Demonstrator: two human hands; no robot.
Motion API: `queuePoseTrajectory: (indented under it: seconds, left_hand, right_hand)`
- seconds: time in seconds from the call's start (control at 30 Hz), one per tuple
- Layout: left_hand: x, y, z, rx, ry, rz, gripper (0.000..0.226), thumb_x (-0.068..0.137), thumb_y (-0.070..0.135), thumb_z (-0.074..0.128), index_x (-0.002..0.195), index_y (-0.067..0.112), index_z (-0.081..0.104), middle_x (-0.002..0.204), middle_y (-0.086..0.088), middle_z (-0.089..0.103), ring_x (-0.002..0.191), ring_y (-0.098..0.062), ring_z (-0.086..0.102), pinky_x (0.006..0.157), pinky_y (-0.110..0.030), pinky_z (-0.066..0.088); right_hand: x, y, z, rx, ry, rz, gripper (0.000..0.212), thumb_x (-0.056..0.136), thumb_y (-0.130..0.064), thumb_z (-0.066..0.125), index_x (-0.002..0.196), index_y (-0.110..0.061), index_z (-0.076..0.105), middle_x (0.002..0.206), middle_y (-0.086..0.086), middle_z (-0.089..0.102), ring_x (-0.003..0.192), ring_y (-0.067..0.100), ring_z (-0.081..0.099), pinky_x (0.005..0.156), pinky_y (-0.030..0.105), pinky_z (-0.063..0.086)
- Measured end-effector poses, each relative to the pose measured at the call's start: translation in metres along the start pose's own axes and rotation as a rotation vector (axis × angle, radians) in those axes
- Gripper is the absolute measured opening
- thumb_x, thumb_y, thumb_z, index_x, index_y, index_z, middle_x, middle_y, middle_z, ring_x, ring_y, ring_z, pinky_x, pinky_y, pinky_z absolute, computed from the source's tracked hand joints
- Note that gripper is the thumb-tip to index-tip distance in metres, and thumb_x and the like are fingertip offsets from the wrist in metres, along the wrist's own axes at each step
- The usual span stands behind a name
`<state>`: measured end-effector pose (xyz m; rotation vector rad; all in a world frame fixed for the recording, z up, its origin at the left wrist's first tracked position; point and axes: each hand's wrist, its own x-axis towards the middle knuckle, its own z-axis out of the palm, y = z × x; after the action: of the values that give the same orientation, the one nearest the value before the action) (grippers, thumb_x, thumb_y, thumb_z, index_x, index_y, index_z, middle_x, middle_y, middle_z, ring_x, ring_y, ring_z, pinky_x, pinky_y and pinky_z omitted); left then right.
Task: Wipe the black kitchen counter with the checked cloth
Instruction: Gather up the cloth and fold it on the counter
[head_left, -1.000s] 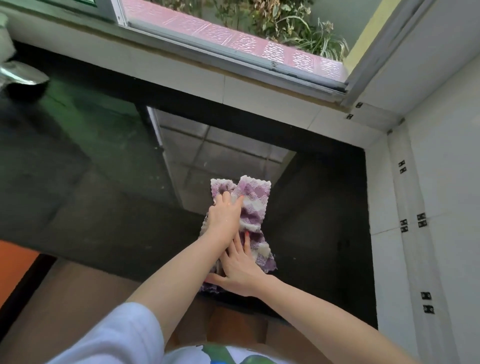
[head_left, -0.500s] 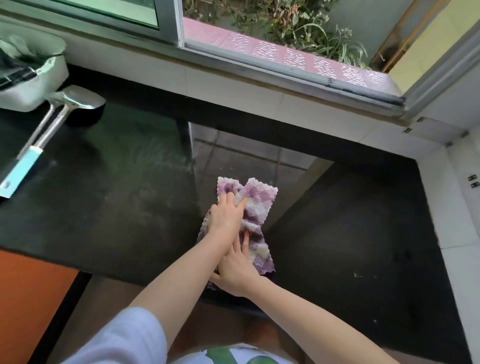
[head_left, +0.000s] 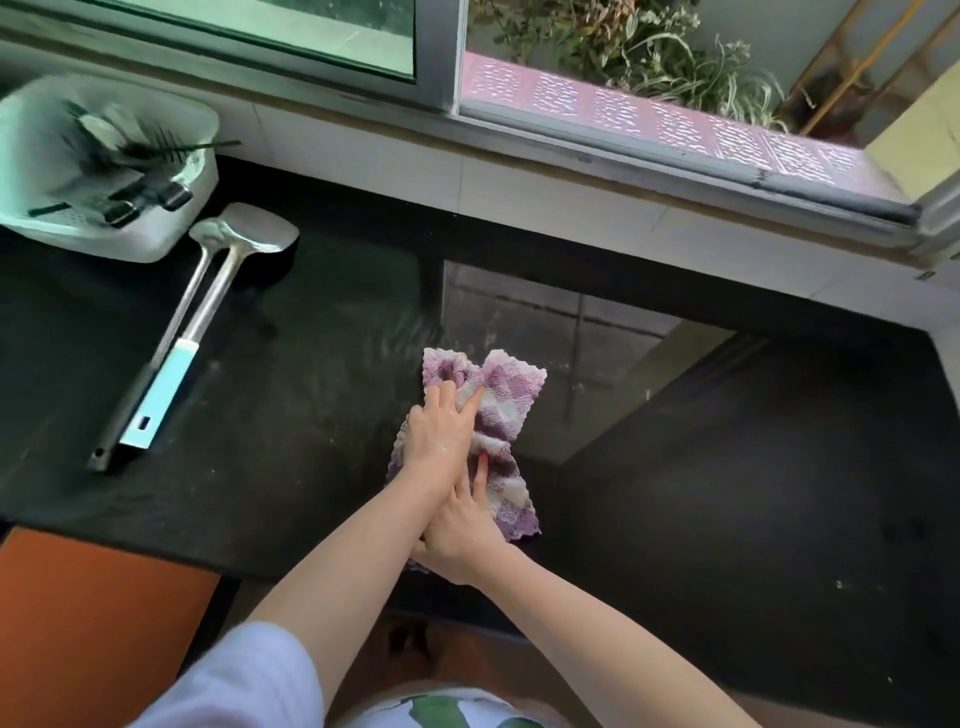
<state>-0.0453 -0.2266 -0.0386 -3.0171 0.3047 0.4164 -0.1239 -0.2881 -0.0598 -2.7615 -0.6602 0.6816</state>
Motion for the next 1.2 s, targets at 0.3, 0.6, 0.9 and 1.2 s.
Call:
queuePoseTrajectory:
  seconds: [0.3, 0.6, 0.9, 1.2]
  left_hand:
    - [0.026, -0.044, -0.002, -0.012, -0.034, -0.044, 0.088, 0.091, 0.01, 0.058, 0.152, 0.03, -0.002, 0.146, -0.013, 0.024, 0.13, -0.026, 0.03, 0.094, -0.032, 0.043]
    - [0.048, -0.104, -0.007, -0.004, -0.017, 0.078, 0.086, 0.093, 0.015, 0.056, 0.153, 0.033, -0.003, 0.146, -0.014, 0.023, 0.13, -0.026, 0.03, 0.094, -0.031, 0.043]
    - [0.063, -0.172, -0.006, -0.01, 0.007, 0.201, 0.079, 0.095, 0.015, 0.053, 0.153, 0.028, 0.0, 0.145, -0.015, 0.026, 0.127, -0.026, 0.033, 0.091, -0.03, 0.043]
    - [0.079, -0.167, -0.004, -0.056, 0.009, 0.206, 0.08, 0.091, 0.004, 0.052, 0.153, 0.02, 0.004, 0.137, -0.016, 0.031, 0.121, -0.027, 0.036, 0.091, -0.03, 0.045]
  right_hand:
    - [0.048, -0.022, -0.008, -0.004, 0.005, -0.037, 0.091, 0.076, -0.071, 0.008, 0.151, -0.025, -0.015, 0.16, 0.009, -0.019, 0.142, 0.04, -0.028, 0.109, 0.065, -0.02]
    - [0.098, -0.059, -0.017, -0.002, 0.033, 0.084, 0.09, 0.079, -0.072, 0.014, 0.151, -0.026, -0.016, 0.16, 0.013, -0.02, 0.14, 0.04, -0.032, 0.106, 0.06, -0.027]
    - [0.141, -0.112, -0.025, 0.069, 0.068, 0.229, 0.092, 0.076, -0.077, 0.0, 0.151, -0.026, -0.019, 0.159, 0.011, -0.023, 0.138, 0.033, -0.038, 0.105, 0.054, -0.03]
    - [0.143, -0.116, -0.028, 0.109, 0.059, 0.281, 0.081, 0.094, -0.065, 0.025, 0.152, -0.024, -0.014, 0.16, 0.011, -0.02, 0.142, 0.031, -0.032, 0.111, 0.053, -0.025]
